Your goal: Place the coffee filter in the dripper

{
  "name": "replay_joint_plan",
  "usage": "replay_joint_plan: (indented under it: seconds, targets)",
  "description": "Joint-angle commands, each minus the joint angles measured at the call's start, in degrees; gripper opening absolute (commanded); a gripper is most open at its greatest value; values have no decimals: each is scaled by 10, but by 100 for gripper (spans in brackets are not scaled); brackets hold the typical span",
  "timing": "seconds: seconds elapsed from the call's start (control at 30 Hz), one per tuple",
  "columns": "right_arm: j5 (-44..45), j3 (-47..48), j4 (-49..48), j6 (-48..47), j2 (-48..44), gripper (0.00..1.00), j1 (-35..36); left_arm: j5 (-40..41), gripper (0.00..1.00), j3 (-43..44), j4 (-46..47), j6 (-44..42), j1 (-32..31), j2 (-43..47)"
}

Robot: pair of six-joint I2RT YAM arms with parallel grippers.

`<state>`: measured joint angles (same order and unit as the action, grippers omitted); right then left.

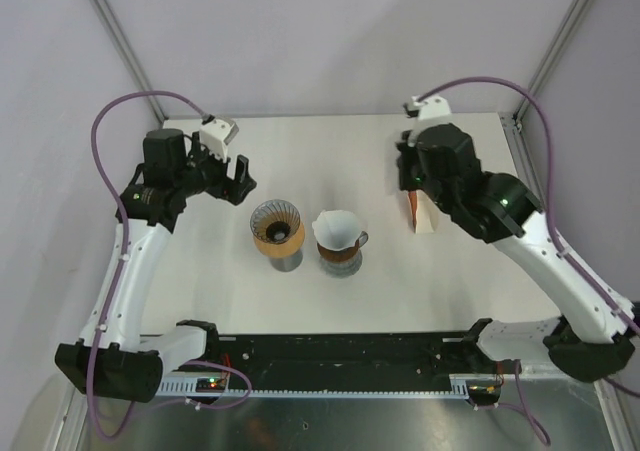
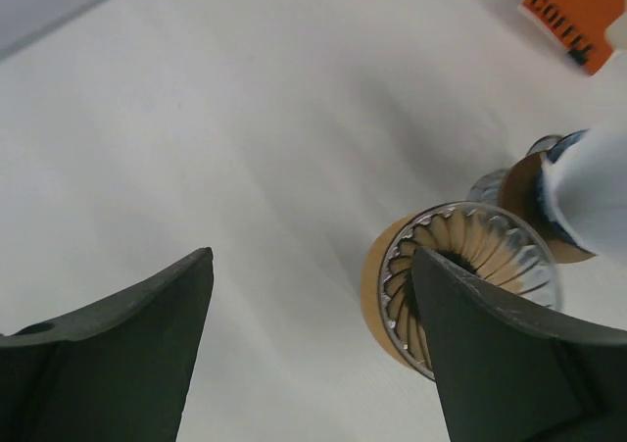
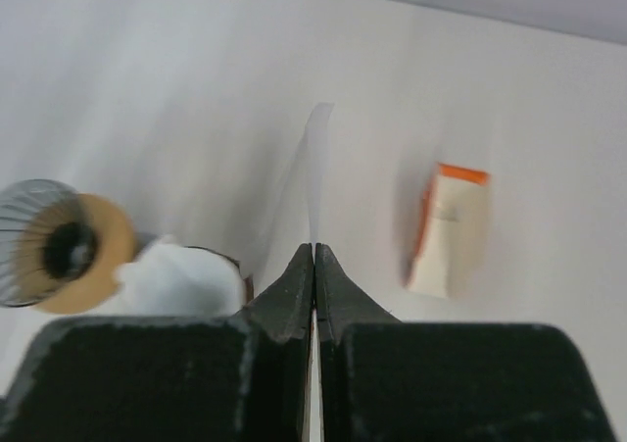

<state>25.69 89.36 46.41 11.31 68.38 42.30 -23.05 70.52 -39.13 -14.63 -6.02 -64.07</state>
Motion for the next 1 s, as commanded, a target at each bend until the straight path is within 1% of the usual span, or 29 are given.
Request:
replay_joint_plan:
  seconds: [0.0, 0.1, 0.2, 0.27, 0.33, 0.43, 0.5, 0.57, 0.67, 0.73, 0.83, 0.87, 0.97]
  targets:
    - [9, 89, -7, 13, 82, 0, 71, -56, 86, 75, -8, 0, -25, 25]
    - [-8, 140, -46, 8, 133, 0, 104, -59, 86, 114, -20, 15, -60, 30]
    - [-14, 176, -94, 4, 185, 0, 129, -80, 86, 142, -26, 26, -93, 32]
    - [-26, 190, -126, 9, 211, 0, 136, -76, 89, 156, -27, 33, -118, 29]
    - [-37, 199, -155, 20, 231, 0, 139, -43, 92, 167, -26, 33, -154, 24]
    - [-47, 196, -207, 45, 246, 0, 139, 46, 94, 178, -22, 26, -222, 11]
    - [-52, 188, -237, 61, 249, 0, 138, 99, 94, 179, -15, 22, -249, 2]
    - [-55, 175, -264, 75, 248, 0, 138, 156, 94, 178, -6, 17, -263, -9]
    - [-60, 152, -295, 94, 241, 0, 134, 251, 91, 169, 17, 1, -277, -18]
    - [-66, 141, -310, 104, 236, 0, 133, 286, 88, 157, 36, -12, -284, -18]
    - [-73, 134, -319, 112, 236, 0, 132, 323, 81, 136, 64, -29, -295, -16]
    - [-74, 133, -319, 112, 236, 0, 132, 333, 77, 131, 71, -32, -297, -16]
    - [-75, 126, -316, 110, 233, 0, 129, 346, 70, 124, 80, -37, -300, -14]
